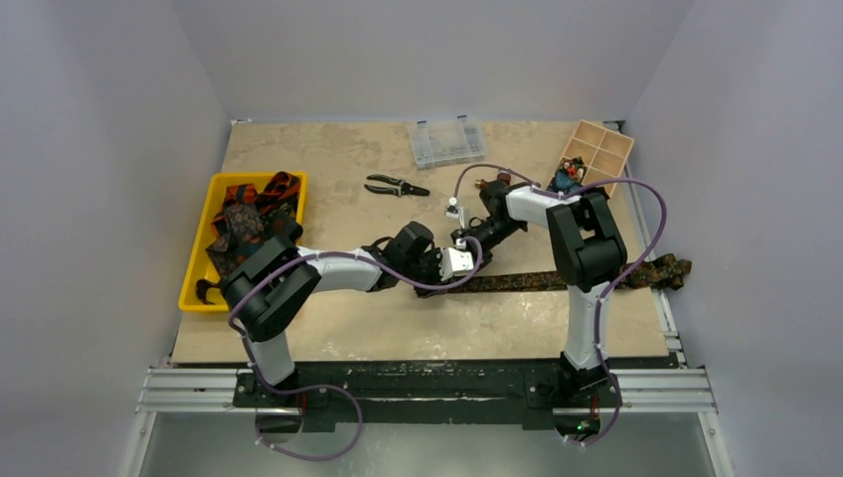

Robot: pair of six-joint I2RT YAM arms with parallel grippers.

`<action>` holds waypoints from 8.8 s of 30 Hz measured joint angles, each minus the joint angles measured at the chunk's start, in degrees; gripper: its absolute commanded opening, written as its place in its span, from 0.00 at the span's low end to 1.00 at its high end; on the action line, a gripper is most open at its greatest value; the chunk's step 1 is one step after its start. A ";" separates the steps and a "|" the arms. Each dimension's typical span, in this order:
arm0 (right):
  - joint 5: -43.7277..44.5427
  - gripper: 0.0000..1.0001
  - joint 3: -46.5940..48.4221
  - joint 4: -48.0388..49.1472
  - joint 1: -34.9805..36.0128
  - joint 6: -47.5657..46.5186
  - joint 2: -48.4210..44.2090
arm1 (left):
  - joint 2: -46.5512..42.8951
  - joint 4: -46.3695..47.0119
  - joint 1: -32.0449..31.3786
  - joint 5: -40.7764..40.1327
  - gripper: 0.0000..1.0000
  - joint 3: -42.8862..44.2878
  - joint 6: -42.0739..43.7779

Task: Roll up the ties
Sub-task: Roll the tie at the center of the board.

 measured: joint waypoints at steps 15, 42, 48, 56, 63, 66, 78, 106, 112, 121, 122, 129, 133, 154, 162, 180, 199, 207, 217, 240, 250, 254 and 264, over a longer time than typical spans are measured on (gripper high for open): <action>-3.21 0.36 -2.64 -0.79 -0.72 3.67 -0.20 | 0.00 0.15 -0.48 -0.22 0.32 0.00 -0.20; -3.89 0.25 -2.60 1.75 -1.53 7.80 -0.02 | 0.02 -0.09 -0.63 0.07 0.28 0.00 0.02; -3.85 0.05 -2.71 0.61 -1.53 6.16 0.00 | 0.04 -0.07 -0.63 0.11 0.28 0.02 -0.11; -1.66 0.00 -4.26 1.40 -1.60 5.40 0.13 | -0.11 1.79 -0.33 2.78 0.59 -1.29 -1.55; 1.64 0.00 -6.08 2.27 -1.68 5.40 0.33 | -3.89 7.61 2.60 7.58 0.61 -8.33 -3.19; 1.77 0.00 -6.12 2.40 -1.75 5.75 0.33 | -4.07 8.66 3.26 8.26 0.61 -8.74 -3.04; 1.64 0.00 -6.12 2.54 -1.86 7.06 0.92 | -4.20 11.41 2.82 10.40 0.36 -9.49 -1.22; 1.22 0.25 -4.90 0.76 -2.80 7.63 1.18 | 3.17 7.45 -0.96 4.48 0.33 1.05 -4.81; 0.09 0.42 -4.28 -2.14 -5.57 5.29 0.66 | 3.17 6.86 -0.96 4.31 0.33 1.22 -3.19; -3.04 0.39 -3.96 -2.78 -4.90 4.61 0.26 | 3.37 4.26 -1.31 3.48 0.33 2.73 -2.54; -3.10 0.36 -3.78 -2.73 -4.59 4.63 0.26 | 3.39 4.11 -1.31 3.45 0.33 2.82 -2.51; -3.43 0.04 -2.69 -2.21 -3.69 4.68 0.39 | 3.69 2.78 -1.44 3.04 0.37 3.72 -2.47; -3.04 0.00 -2.69 -1.86 -3.78 4.59 1.31 | 3.76 2.29 -1.55 2.62 0.58 3.89 -2.29; 1.25 0.00 -5.64 -1.27 -6.40 3.06 1.44 | 3.63 14.58 -0.31 8.35 0.67 -3.04 -6.40; -0.39 0.00 -5.77 -0.17 -6.56 2.97 1.42 | 5.97 11.74 -1.88 2.49 0.42 1.66 -6.71; 3.39 0.00 -4.59 -0.55 -6.14 4.55 1.07 | 2.99 8.83 -0.72 3.48 0.58 -0.57 -1.40; 3.67 0.00 -4.94 0.26 -6.14 6.93 1.07 | 4.72 14.91 1.44 9.16 0.58 -2.01 -5.62; 2.80 0.00 -4.96 1.31 -5.46 6.84 0.83 | 4.92 14.95 0.68 8.68 0.71 -1.51 -7.26; 2.60 0.00 -4.85 2.16 -4.83 5.73 -1.29 | 7.63 13.92 -0.31 5.79 0.40 2.38 -5.46; -3.04 0.31 -3.65 -1.86 -5.20 4.61 -1.38 | 6.58 12.28 -0.70 5.35 0.20 1.84 -2.45; -4.35 0.27 -3.63 -2.71 -5.68 4.39 1.53 | 6.38 11.74 -0.83 4.96 0.20 1.84 -2.47; -4.57 0.10 -3.65 -2.67 -5.70 4.94 1.53 | 6.34 11.69 -0.85 4.98 0.20 1.84 -2.47; -3.06 0.00 -3.63 -2.64 -5.70 5.33 1.53 | 6.05 12.02 -0.70 5.07 0.55 1.49 -2.75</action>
